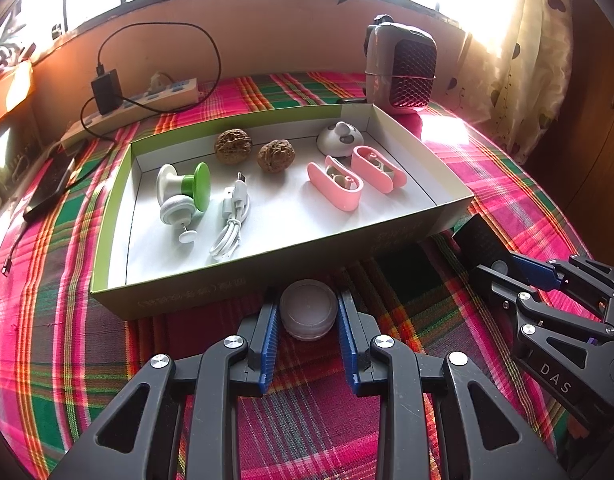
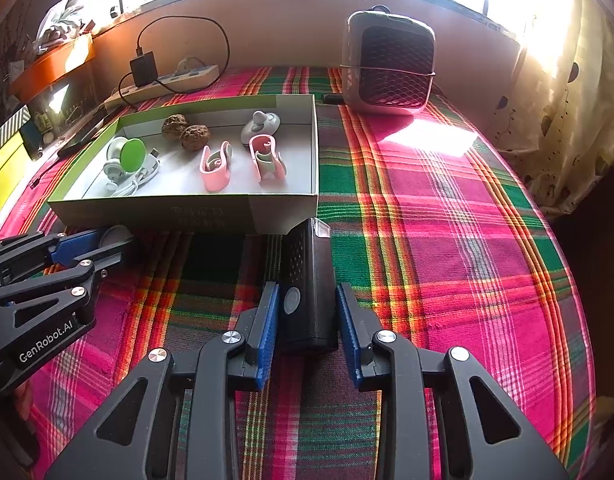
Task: Organize objects
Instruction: 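Close both grippers and lift the white jar and black power bank off the cloth, then carry the jar and power bank over the box and lower them inside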
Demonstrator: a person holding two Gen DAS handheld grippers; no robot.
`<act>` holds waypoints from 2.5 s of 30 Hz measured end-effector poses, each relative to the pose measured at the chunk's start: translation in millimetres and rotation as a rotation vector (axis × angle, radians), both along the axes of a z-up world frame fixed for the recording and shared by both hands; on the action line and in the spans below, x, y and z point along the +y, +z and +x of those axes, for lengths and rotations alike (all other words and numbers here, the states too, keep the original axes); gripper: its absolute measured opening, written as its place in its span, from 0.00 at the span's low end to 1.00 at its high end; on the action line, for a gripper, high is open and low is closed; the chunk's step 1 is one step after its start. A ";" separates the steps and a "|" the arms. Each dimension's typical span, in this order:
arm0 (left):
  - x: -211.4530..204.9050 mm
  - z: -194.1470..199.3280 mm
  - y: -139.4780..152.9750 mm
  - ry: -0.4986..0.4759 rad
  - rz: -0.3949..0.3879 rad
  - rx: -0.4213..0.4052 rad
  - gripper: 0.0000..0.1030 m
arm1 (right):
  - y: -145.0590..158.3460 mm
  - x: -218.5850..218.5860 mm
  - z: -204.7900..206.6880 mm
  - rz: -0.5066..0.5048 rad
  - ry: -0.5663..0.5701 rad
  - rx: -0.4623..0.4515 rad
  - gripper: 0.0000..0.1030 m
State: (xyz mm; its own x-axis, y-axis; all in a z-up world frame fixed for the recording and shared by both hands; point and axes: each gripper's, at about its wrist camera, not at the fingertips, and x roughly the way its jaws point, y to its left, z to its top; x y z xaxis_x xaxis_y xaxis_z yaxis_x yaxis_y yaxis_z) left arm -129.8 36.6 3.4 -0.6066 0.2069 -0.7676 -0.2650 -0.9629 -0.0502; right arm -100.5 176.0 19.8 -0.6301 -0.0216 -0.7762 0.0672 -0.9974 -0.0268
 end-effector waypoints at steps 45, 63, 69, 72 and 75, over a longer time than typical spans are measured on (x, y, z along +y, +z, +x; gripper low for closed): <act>-19.0 15.6 29.9 0.027 0.057 0.032 0.24 | 25.5 -0.2 13.8 -0.047 0.030 0.050 0.29; -21.0 1.4 42.0 0.025 0.064 0.052 0.24 | 44.5 -9.7 -3.6 -0.048 0.065 0.073 0.29; -22.5 -8.6 43.9 0.032 0.073 0.053 0.24 | 49.4 -13.6 -15.2 -0.064 0.082 0.073 0.29; -21.6 -13.6 43.4 0.030 0.070 0.052 0.24 | 51.1 -16.2 -22.1 -0.064 0.091 0.072 0.29; -20.6 -19.3 42.5 0.028 0.073 0.045 0.24 | 52.1 -18.6 -29.7 -0.063 0.095 0.072 0.29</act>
State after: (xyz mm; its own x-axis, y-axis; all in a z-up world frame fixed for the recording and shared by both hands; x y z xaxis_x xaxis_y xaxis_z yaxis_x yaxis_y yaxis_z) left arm -149.1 16.0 45.9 -0.6466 0.2436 -0.7229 -0.2415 -0.9643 -0.1090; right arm -130.2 157.4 71.9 -0.6769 -0.1316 -0.7242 0.1619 -0.9864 0.0279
